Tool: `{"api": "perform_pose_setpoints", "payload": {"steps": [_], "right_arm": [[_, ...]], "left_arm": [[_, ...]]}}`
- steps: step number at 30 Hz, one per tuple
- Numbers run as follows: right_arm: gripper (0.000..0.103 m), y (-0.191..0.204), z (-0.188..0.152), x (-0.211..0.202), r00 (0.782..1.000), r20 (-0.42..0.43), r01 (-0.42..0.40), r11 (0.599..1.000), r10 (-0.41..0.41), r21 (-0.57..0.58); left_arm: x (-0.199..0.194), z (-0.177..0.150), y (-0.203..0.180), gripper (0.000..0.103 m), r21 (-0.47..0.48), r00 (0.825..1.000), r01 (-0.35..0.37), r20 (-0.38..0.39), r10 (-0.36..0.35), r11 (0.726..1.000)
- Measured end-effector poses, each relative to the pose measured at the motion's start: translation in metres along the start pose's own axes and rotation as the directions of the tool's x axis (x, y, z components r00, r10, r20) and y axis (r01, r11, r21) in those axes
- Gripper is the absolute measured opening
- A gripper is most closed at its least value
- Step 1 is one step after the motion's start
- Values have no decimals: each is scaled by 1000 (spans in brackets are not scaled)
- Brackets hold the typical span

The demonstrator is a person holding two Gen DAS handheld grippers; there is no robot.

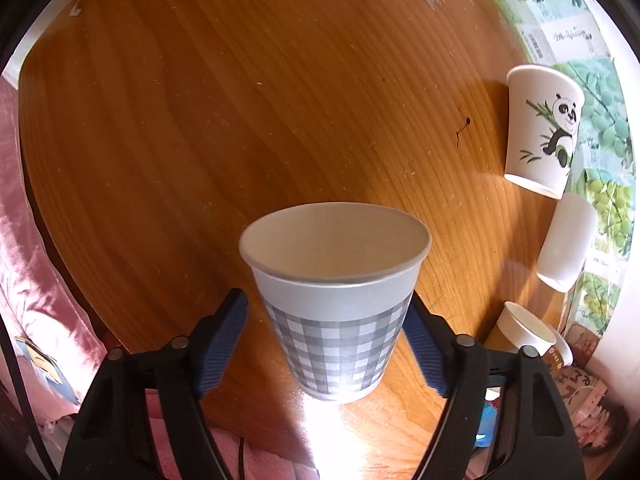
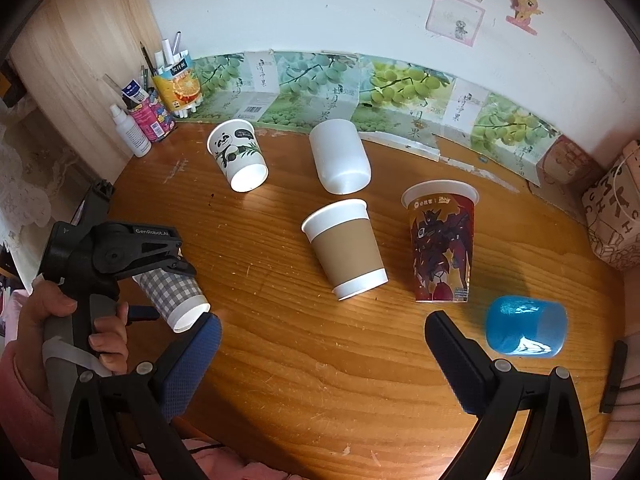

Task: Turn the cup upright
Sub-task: 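Close the left gripper around the grey-checked cup's body, then lift the grey-checked cup with the left gripper and rotate it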

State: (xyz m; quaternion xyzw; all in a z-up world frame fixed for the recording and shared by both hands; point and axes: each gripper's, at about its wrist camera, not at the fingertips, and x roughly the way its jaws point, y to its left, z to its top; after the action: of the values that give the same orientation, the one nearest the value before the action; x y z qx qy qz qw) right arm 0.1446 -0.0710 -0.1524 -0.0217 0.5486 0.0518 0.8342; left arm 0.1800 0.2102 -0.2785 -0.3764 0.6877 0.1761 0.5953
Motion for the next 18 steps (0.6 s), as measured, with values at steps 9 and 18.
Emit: {"api": "perform_pose_setpoints", "payload": {"steps": [9, 18], "right_arm": [[102, -4, -10, -3, 1000, 6, 22, 996, -23, 88], [102, -15, -28, -10, 999, 23, 26, 984, -30, 174]], "left_arm": [[2, 2, -21, 67, 102, 999, -31, -3, 32, 994], [4, -21, -73, 67, 302, 999, -39, 6, 39, 952]]}}
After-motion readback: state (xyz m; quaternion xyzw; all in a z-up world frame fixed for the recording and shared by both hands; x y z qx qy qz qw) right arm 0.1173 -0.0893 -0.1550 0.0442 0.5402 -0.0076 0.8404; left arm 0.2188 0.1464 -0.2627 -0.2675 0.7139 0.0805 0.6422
